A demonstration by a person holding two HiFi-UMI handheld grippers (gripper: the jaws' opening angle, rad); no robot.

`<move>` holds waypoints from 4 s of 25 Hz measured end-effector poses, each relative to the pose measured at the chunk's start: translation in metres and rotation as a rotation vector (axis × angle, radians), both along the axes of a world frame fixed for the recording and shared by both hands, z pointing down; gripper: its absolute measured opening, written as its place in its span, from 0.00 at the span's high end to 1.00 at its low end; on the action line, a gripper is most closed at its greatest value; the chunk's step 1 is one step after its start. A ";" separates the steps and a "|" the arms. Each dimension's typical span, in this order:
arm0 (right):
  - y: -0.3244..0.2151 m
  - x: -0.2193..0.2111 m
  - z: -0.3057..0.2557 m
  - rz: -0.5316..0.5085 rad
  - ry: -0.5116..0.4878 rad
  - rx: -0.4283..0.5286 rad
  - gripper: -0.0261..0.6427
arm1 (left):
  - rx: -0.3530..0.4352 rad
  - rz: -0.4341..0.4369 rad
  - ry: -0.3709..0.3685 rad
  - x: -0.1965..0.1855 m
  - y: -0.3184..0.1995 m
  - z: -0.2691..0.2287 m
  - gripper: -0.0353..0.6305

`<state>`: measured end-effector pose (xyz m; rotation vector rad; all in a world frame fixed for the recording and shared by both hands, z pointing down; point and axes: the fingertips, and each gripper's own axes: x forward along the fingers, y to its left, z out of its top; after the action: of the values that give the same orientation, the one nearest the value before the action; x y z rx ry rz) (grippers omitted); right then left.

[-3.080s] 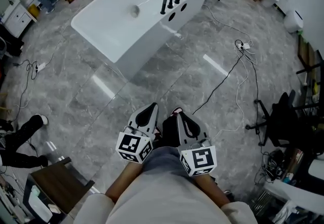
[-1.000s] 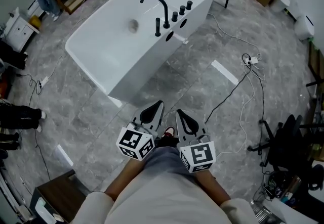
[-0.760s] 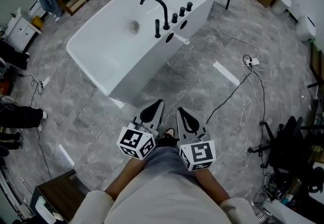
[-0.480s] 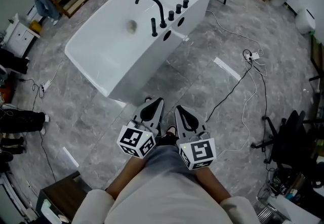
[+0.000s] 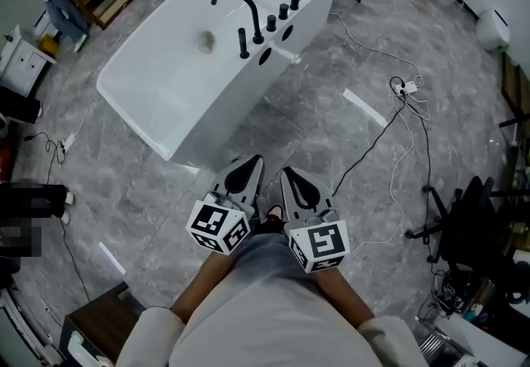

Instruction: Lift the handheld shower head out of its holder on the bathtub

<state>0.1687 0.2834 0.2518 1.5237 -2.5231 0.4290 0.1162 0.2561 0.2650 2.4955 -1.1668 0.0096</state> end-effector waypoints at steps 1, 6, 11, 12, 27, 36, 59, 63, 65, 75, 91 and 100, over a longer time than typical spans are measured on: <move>-0.003 -0.001 0.000 -0.003 0.003 0.000 0.93 | -0.001 -0.003 0.002 -0.001 -0.003 0.001 0.94; -0.020 -0.014 -0.002 -0.019 0.011 0.001 0.93 | -0.003 -0.017 0.011 -0.014 -0.020 -0.002 0.94; -0.041 -0.028 0.000 -0.040 0.017 -0.008 0.93 | -0.011 -0.022 0.018 -0.025 -0.041 0.000 0.94; -0.047 -0.031 0.001 -0.043 0.018 -0.011 0.93 | -0.014 -0.021 0.019 -0.027 -0.046 0.001 0.94; -0.149 -0.078 0.008 -0.063 0.037 -0.040 0.93 | -0.038 0.030 0.060 -0.057 -0.148 0.003 0.94; -0.217 -0.120 -0.007 -0.072 0.056 -0.004 0.93 | 0.009 0.043 0.083 -0.094 -0.219 -0.016 0.94; -0.271 -0.184 -0.019 -0.066 0.150 0.046 0.93 | 0.077 0.002 0.143 -0.172 -0.271 -0.024 0.94; -0.277 -0.182 -0.018 -0.063 0.150 0.045 0.93 | 0.079 -0.013 0.145 -0.175 -0.276 -0.025 0.94; -0.281 -0.180 -0.018 -0.059 0.143 0.043 0.93 | 0.082 -0.020 0.136 -0.175 -0.280 -0.025 0.94; -0.326 -0.157 -0.003 -0.012 0.108 0.045 0.93 | 0.078 -0.024 0.054 -0.155 -0.319 -0.010 0.94; -0.422 -0.118 0.094 0.054 0.076 -0.062 0.82 | 0.058 -0.081 -0.015 -0.121 -0.404 0.064 0.94; -0.453 -0.113 0.160 0.017 0.102 -0.124 0.79 | -0.019 -0.101 -0.005 -0.118 -0.424 0.126 0.94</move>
<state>0.0553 -0.1691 0.4119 1.4841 -2.3620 0.4874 -0.0017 -0.1678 0.3913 2.4184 -1.2878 -0.0005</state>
